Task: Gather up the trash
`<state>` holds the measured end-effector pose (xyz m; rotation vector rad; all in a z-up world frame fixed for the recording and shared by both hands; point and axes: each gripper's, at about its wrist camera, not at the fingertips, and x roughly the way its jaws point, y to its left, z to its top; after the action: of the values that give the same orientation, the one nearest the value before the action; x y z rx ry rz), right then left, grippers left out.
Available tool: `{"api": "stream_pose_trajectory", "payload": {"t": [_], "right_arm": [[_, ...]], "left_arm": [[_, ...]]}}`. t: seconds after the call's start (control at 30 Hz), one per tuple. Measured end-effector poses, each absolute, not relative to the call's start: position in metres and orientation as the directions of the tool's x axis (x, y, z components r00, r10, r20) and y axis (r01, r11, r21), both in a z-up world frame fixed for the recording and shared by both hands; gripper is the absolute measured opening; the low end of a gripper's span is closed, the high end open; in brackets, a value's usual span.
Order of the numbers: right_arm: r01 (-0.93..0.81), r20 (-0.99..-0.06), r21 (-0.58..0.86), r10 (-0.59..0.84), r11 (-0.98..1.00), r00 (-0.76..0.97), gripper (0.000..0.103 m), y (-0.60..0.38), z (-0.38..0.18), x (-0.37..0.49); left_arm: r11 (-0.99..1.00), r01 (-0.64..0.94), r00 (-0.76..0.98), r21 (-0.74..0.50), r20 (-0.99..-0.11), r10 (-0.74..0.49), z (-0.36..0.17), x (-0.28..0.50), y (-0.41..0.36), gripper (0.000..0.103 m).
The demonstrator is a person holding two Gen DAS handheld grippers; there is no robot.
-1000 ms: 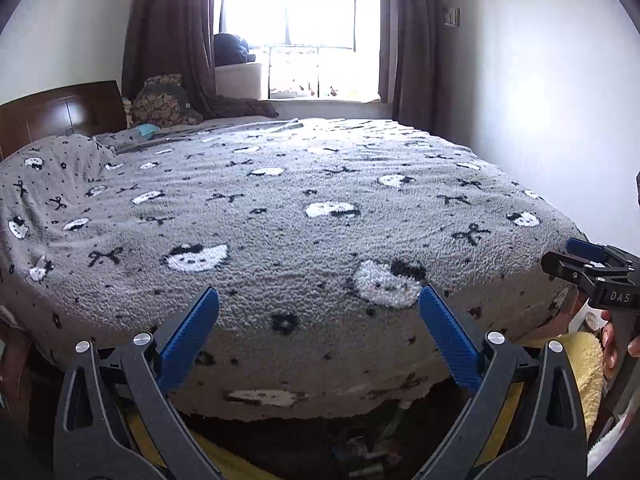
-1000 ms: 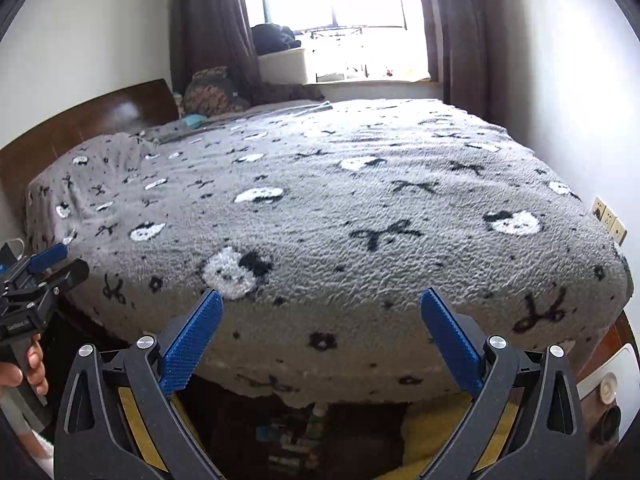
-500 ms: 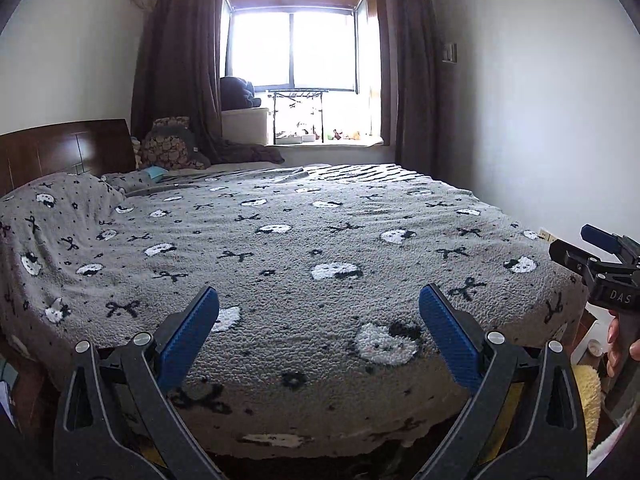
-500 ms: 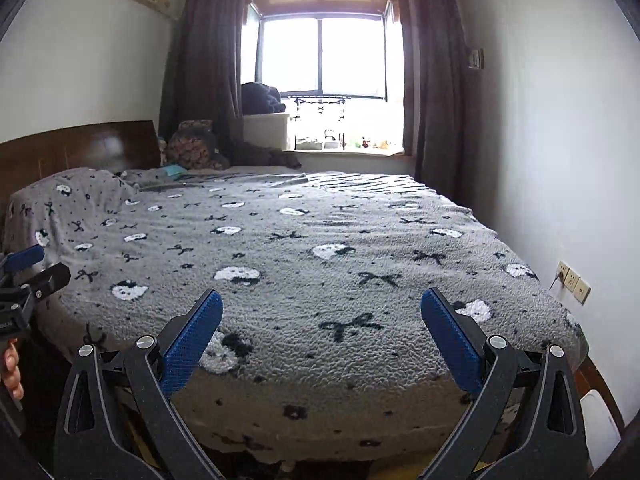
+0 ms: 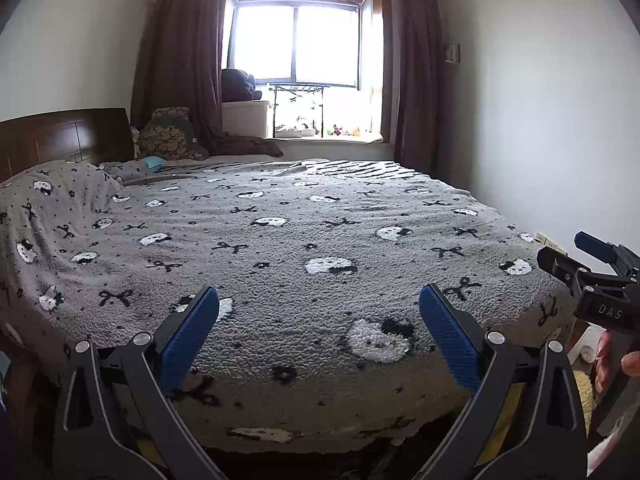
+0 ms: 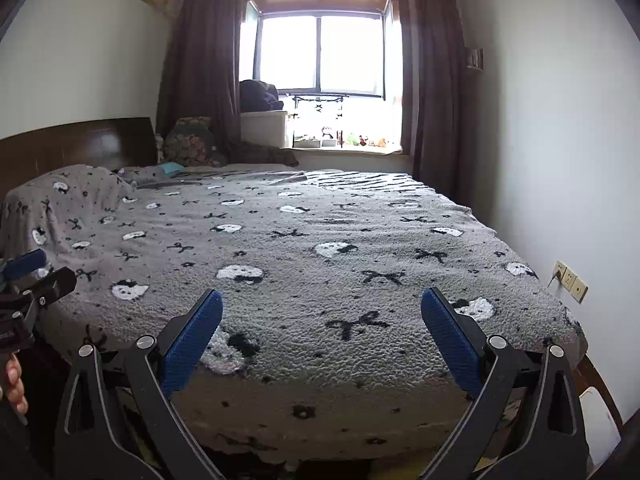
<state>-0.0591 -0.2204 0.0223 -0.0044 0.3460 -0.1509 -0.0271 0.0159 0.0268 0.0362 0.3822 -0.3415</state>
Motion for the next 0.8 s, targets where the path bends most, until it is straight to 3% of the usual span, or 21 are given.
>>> {"api": "stream_pose_trajectory", "payload": {"t": [0.8], "right_arm": [[0.121,-0.352,-0.025,-0.122,0.992,0.928,0.099,-0.2146,0.0170,-0.0558]], "left_arm": [[0.947,0.320,0.874,-0.021,-0.379,-0.303,0.0256,-0.0258,0.0136,0.095]]}}
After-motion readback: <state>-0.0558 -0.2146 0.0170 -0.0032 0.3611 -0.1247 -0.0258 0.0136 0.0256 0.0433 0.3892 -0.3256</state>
